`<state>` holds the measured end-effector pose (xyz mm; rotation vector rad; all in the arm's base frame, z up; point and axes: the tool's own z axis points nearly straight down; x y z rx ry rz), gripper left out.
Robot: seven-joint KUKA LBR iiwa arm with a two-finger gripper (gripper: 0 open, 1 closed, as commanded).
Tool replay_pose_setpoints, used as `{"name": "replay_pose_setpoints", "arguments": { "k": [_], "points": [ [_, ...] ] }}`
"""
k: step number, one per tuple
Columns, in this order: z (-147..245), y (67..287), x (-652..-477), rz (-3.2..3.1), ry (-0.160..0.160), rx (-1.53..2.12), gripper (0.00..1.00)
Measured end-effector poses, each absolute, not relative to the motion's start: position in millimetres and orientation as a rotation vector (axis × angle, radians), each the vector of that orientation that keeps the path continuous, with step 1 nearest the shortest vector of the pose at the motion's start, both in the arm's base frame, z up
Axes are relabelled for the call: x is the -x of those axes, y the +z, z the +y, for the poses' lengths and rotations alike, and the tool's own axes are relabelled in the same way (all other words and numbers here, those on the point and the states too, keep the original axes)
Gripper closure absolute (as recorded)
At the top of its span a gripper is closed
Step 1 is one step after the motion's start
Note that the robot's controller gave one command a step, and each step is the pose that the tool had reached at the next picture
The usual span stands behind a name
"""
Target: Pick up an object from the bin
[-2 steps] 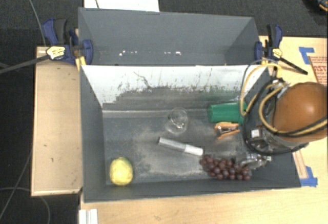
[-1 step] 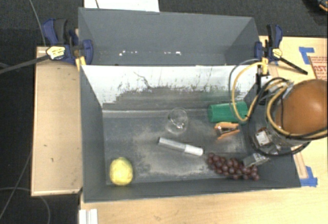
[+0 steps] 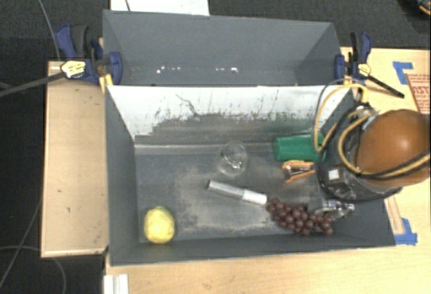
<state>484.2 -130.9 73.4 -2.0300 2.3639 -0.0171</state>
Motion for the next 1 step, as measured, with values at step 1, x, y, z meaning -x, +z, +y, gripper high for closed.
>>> {"name": "replay_pose_setpoints", "arguments": {
  "k": [1],
  "points": [
    [-133.6,75.2,-488.0,1.764,-0.022,2.558,1.00]
  ]
}}
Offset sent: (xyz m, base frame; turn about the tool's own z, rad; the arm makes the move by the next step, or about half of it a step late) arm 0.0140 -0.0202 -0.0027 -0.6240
